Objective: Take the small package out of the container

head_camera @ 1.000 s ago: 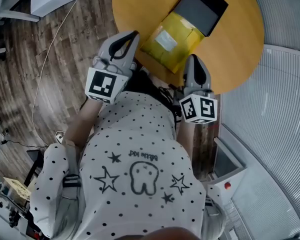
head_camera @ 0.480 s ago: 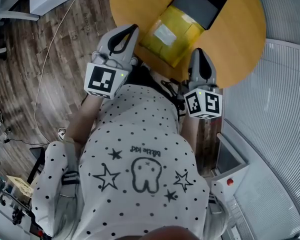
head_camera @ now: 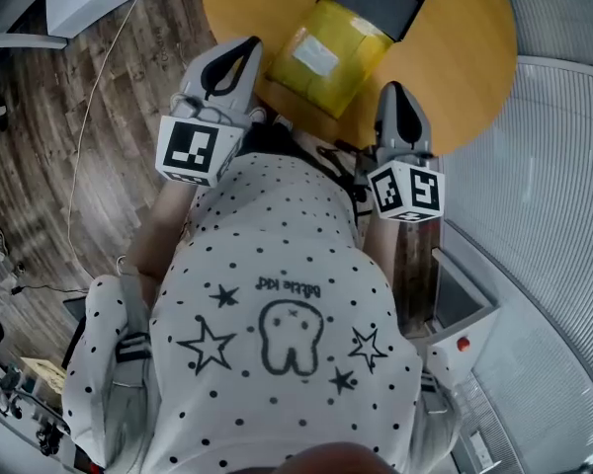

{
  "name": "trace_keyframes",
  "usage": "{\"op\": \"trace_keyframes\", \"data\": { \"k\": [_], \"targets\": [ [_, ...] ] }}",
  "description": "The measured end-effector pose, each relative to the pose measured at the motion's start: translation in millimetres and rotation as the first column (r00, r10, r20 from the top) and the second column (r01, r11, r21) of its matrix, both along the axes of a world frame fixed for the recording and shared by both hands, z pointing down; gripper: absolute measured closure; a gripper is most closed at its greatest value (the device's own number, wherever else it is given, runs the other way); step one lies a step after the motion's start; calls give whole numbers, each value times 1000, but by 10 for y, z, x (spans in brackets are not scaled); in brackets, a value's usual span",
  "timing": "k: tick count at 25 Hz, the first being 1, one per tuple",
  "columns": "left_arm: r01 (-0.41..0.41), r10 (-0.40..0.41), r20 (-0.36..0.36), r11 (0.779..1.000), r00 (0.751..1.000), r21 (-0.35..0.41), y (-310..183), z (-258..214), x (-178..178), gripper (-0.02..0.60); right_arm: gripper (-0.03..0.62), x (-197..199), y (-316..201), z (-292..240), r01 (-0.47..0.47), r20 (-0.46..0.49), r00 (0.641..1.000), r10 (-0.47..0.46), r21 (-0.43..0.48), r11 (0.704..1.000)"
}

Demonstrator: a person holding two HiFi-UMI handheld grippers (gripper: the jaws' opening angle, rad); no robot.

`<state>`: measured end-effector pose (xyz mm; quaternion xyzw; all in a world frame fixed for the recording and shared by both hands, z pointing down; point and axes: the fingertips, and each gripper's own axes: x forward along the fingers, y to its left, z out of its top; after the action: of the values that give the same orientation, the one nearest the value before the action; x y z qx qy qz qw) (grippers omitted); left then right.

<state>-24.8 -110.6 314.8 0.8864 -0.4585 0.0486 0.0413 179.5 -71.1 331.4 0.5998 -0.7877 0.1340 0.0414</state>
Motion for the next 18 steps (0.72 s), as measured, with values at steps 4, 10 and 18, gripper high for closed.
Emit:
{"op": "trace_keyframes", "data": {
  "k": [4,10,18],
  "targets": [
    [3,-3,-17,1000,1000,3,-10,-46,-11,572,589,111,33,-62,-27,-19,999,27,6,1000],
    [-22,22,-28,1000,999,11,-114,-131,143,572,589,354,42,-138,-58,-39,998,58,-2,998],
    [-43,43,-31,999,999,-6,-36,-131,236,572,589,478,116,-205,-69,-59,996,69,-1,998]
  ]
}}
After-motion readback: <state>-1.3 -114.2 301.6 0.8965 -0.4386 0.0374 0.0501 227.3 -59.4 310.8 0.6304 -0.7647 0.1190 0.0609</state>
